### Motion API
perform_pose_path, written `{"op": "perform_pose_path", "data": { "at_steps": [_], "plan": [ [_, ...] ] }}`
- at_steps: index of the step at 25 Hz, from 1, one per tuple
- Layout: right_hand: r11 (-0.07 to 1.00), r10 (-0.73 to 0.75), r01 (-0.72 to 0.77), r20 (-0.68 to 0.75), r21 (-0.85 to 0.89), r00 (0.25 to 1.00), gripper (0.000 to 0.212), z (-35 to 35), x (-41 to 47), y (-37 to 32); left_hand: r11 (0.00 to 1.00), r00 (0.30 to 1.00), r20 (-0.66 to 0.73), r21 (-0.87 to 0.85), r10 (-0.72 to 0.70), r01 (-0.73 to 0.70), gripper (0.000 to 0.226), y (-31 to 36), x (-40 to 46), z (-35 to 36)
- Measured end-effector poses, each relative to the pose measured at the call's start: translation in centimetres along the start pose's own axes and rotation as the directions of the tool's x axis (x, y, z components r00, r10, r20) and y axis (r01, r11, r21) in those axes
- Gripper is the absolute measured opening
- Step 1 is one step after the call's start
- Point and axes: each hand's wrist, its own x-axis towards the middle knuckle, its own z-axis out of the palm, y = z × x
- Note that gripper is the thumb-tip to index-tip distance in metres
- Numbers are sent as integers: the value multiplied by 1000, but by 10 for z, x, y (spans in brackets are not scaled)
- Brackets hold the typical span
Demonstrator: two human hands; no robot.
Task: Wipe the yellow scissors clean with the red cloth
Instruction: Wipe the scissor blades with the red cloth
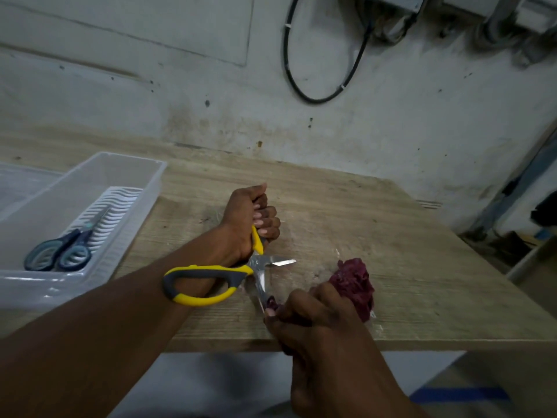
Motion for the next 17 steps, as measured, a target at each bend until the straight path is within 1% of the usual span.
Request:
{"op": "perform_pose_path", "data": {
  "at_steps": [2, 4, 6, 7, 8, 9, 10, 11, 12, 14, 15, 16, 17],
  "plan": [
    [1000, -19, 21, -113, 13, 993, 22, 6, -8, -2, 1000, 1000, -1, -17, 6, -6, 58, 1, -1, 0],
    [996, 33, -12, -242, 88, 970, 27, 12, -16, -3, 1000, 1000, 4, -15, 6, -6, 58, 3, 0, 0],
    [977, 135, -73, -316, 202, 939, 37, 10, -17, -3, 1000, 1000, 7, -7, 1, -1, 58, 2, 0, 1],
    [952, 208, -116, -318, 284, 925, 43, 3, -11, -1, 1000, 1000, 4, -8, 7, -7, 58, 3, 0, 1],
    [910, 293, -173, -289, 377, 911, 47, -4, -4, 4, 1000, 1000, 4, -8, 15, -15, 58, 4, 1, 0],
    [863, 359, -224, -238, 452, 903, 49, -10, 4, 11, 1000, 1000, 9, -3, 19, -19, 58, 6, 1, -1],
    [840, 384, -258, -188, 478, 904, 49, -16, 12, 17, 1000, 1000, 21, 4, 13, -13, 58, 6, 1, -1],
    [850, 373, -273, -148, 451, 916, 48, -20, 20, 21, 1000, 999, 33, 8, 3, -4, 58, 5, 2, -1],
    [882, 342, -272, -125, 386, 931, 48, -21, 26, 24, 1000, 999, 38, 8, 0, 0, 58, 4, 2, 0],
    [944, 289, -260, -130, 202, 948, 51, -20, 35, 32, 1000, 999, 40, 13, -1, 1, 58, 4, 3, -1],
    [954, 289, -270, -150, 132, 946, 51, -21, 37, 37, 1000, 999, 46, 23, 2, -3, 58, 4, 3, -3],
    [947, 313, -296, -152, 126, 937, 51, -23, 39, 41, 999, 999, 51, 32, 8, -10, 59, 4, 3, -5],
    [926, 353, -329, -119, 184, 928, 52, -29, 39, 44, 999, 998, 56, 37, 13, -15, 59, 4, 5, -6]
  ]
}}
